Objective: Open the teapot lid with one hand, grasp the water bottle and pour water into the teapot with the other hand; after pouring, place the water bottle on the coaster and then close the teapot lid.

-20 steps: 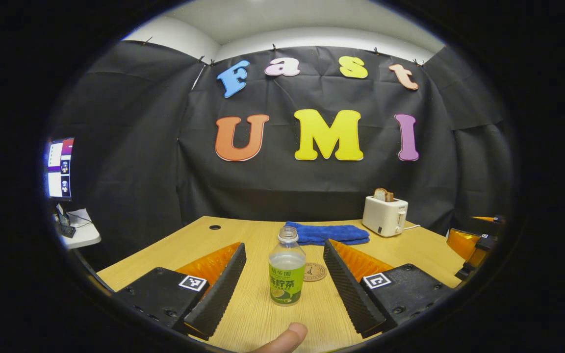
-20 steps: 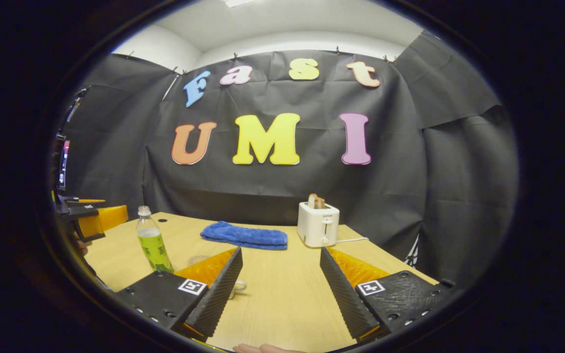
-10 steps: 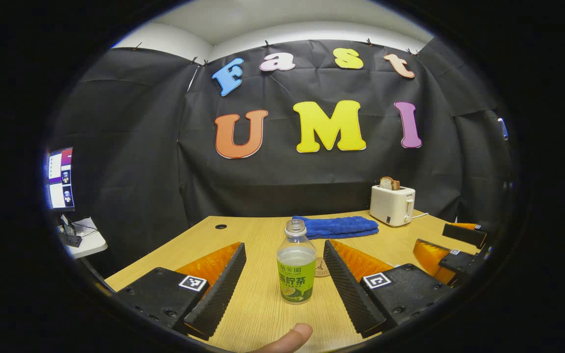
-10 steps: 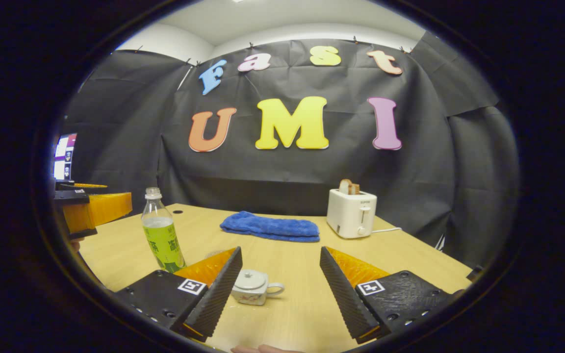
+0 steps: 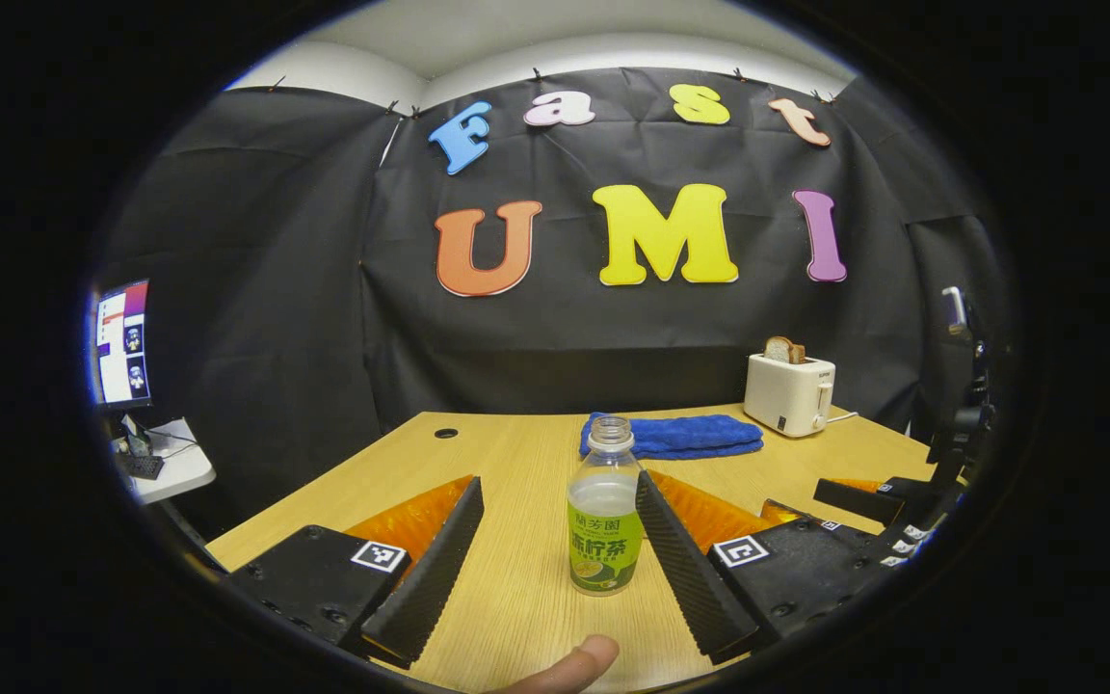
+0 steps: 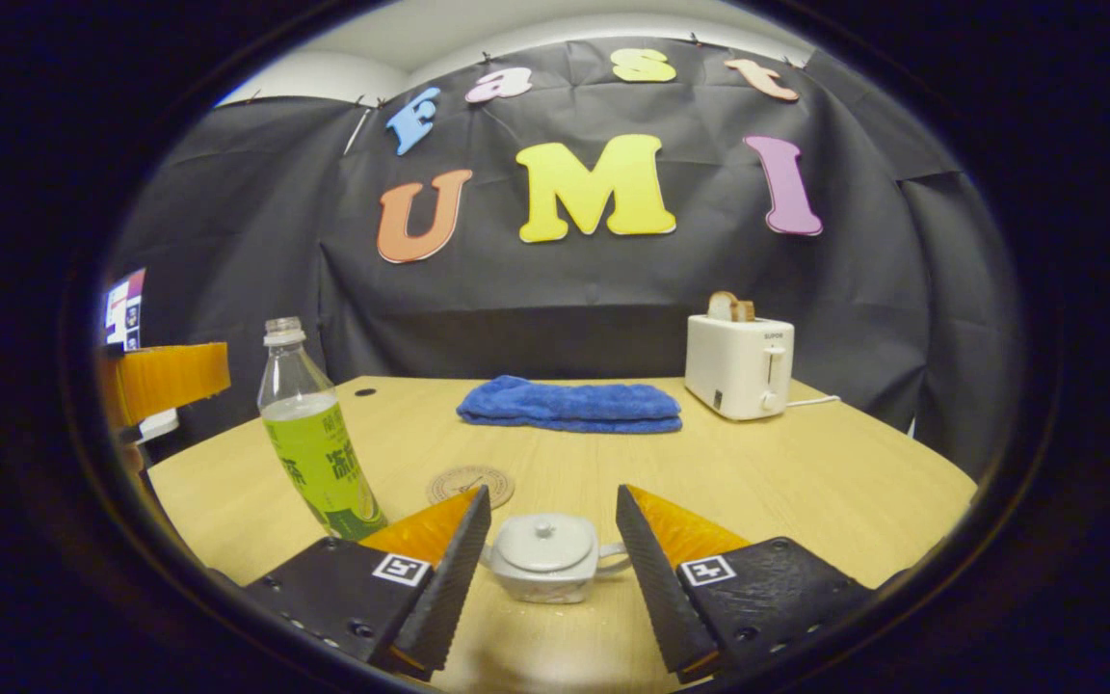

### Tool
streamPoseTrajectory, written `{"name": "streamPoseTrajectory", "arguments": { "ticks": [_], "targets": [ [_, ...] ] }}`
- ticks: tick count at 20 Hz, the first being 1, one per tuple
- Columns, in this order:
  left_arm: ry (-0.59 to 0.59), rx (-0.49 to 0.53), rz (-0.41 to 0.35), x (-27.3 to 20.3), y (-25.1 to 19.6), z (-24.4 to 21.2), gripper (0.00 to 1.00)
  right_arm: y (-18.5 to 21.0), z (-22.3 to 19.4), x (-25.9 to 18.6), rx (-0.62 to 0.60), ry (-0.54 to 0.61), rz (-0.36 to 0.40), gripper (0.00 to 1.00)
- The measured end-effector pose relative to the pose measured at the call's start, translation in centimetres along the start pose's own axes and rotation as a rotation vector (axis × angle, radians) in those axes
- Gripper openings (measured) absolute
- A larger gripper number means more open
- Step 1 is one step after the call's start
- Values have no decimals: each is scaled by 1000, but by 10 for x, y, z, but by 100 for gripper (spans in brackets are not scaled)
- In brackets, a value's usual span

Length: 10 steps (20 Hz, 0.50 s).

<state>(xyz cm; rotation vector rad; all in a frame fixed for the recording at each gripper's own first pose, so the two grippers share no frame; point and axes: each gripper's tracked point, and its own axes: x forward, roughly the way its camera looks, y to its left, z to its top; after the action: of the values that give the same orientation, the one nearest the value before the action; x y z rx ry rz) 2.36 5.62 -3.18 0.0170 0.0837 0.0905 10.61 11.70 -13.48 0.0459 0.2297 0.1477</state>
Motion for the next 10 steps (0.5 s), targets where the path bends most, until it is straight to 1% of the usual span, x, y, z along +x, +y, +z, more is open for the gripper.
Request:
{"name": "streamPoseTrajectory", "arguments": {
  "ticks": [1, 2, 3, 4, 5, 7, 8, 9, 10],
  "targets": [
    [2, 0, 2, 0, 1, -1, 99, -1, -2, 4, -12, 1, -3, 74],
    [7, -1, 1, 0, 1, -2, 99, 2, -4, 6, -25, 0, 1, 65],
    [6, -2, 2, 0, 1, -2, 99, 1, -4, 7, -42, 1, -11, 63],
    [8, -2, 3, 0, 2, -2, 99, 0, -7, 8, -54, 2, -17, 58],
    [10, -2, 3, 1, 2, -3, 99, 3, -8, 8, -60, 0, -12, 51],
    [12, 2, 3, 0, 0, -3, 99, 6, -7, 9, -73, -10, -8, 49],
    [13, 4, 4, 1, 1, -3, 99, 3, -7, 11, -78, -11, -26, 43],
    [15, 7, 5, 2, 0, -4, 99, 7, -8, 14, -80, -9, -16, 24],
    [18, 7, 6, 2, 1, -5, 99, 9, -10, 14, -80, -5, -8, 20]
  ]
}}
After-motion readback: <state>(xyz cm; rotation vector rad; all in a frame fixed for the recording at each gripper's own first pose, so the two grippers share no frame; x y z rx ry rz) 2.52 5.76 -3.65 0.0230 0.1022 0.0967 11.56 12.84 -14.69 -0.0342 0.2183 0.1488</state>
